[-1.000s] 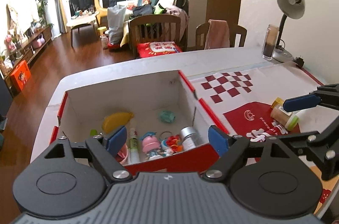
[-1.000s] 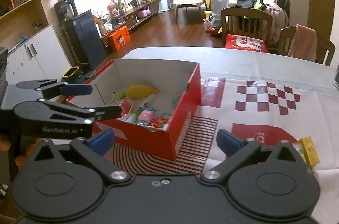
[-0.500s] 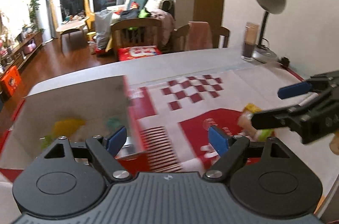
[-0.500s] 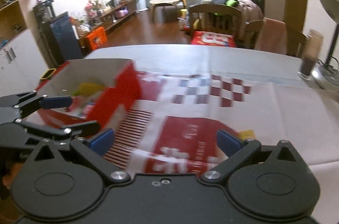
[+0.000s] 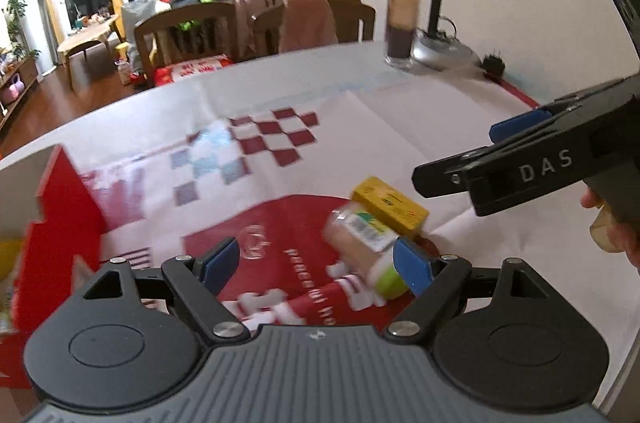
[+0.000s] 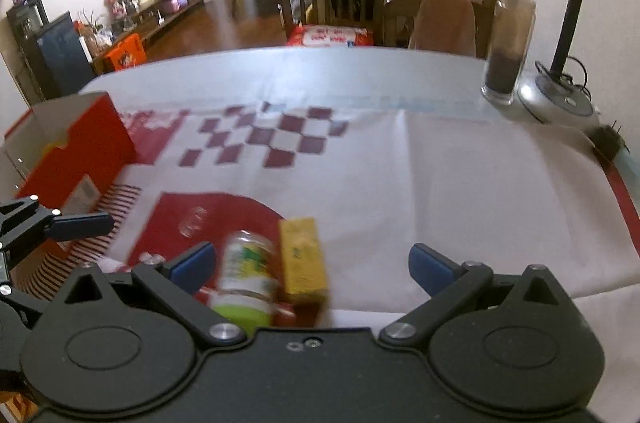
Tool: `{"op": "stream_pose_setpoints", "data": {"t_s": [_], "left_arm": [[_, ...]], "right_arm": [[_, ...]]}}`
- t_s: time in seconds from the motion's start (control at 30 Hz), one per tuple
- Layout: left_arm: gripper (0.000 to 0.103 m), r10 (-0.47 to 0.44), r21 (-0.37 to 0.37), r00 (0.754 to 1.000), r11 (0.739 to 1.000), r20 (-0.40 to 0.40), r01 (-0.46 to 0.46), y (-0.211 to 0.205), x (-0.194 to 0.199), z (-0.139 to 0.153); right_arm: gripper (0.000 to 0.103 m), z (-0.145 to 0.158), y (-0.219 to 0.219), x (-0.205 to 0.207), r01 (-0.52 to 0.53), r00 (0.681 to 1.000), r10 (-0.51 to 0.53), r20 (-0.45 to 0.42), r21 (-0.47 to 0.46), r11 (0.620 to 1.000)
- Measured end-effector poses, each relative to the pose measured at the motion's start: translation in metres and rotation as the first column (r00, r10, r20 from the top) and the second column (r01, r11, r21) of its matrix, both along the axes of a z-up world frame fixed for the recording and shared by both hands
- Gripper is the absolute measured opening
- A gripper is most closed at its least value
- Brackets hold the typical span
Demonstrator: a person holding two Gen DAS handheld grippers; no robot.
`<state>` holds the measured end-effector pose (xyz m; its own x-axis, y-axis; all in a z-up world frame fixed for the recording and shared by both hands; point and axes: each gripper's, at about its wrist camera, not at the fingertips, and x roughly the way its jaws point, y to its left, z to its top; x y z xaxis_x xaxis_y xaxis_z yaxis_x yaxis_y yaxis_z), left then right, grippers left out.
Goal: Organize rigid objects
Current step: 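Grasp the green-lidded clear jar with left tool while right tool grasps the yellow box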
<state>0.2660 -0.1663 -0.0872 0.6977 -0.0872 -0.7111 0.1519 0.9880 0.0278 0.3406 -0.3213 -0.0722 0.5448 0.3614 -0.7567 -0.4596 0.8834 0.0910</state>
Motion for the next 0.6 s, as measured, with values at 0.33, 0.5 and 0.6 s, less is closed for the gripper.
{"op": "stream_pose_setpoints", "data": {"t_s": [0.33, 0.5, 0.6], "left_arm": [[0.084, 0.075, 0.038, 0.993, 0.997, -0.096, -0.072, -0.044, 0.037, -0.029], [0.085, 0.137, 0.034, 0.983, 0.99, -0.124, -0.133, -0.048, 0.044, -0.042], [0.086, 0.139, 0.053, 0.983, 0.99, -0.12, -0.133, -0.051, 0.047, -0.045]], "right_arm": [[0.102, -0.029, -0.001, 0.032, -0.061, 0.997, 0.059, -0.059, -0.041, 0.997], [0.099, -0.046, 0.005, 0.043, -0.084, 0.991, 0.076, -0.11, -0.068, 0.994], [0.095, -0.054, 0.009, 0.048, -0.087, 0.988, 0.076, -0.133, -0.079, 0.993]]}}
